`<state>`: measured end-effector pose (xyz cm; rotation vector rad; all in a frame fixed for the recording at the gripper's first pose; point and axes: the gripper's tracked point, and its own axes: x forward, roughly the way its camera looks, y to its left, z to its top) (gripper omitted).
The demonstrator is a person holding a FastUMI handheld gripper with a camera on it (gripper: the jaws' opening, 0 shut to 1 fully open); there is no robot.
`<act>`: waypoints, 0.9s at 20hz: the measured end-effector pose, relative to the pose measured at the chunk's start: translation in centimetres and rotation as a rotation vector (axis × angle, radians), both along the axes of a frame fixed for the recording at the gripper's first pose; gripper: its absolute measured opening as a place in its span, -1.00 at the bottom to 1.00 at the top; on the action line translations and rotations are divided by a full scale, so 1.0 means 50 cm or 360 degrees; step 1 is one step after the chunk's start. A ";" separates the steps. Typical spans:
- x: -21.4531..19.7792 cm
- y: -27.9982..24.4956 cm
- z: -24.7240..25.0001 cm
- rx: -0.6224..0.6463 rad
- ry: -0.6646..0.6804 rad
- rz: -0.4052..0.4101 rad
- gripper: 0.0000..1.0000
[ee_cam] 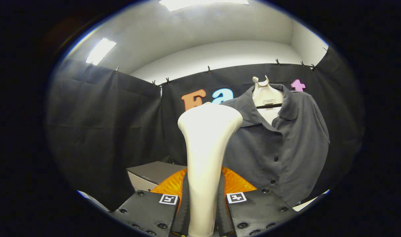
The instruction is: Iron the clothes twice with a garment steamer, once on the left side and once on the right side.
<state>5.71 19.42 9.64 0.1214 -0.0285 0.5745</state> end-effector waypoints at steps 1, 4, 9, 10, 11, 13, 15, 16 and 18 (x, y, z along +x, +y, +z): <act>0.002 -0.018 0.001 0.0004 -0.0012 -0.0016 -0.20; 0.020 -0.060 0.002 0.0011 -0.0035 -0.0052 -0.21; 0.056 -0.122 -0.005 0.0028 -0.0070 -0.0131 -0.20; 0.065 -0.128 -0.010 0.0027 -0.0072 -0.0148 -0.20; 0.072 -0.131 -0.015 0.0032 -0.0072 -0.0156 -0.20; 0.081 -0.132 -0.023 0.0040 -0.0061 -0.0167 -0.21; 0.089 -0.132 -0.034 0.0051 -0.0057 -0.0168 -0.21; 0.094 -0.126 -0.035 0.0056 -0.0057 -0.0163 -0.21; 0.100 -0.119 -0.044 0.0071 -0.0064 -0.0148 -0.21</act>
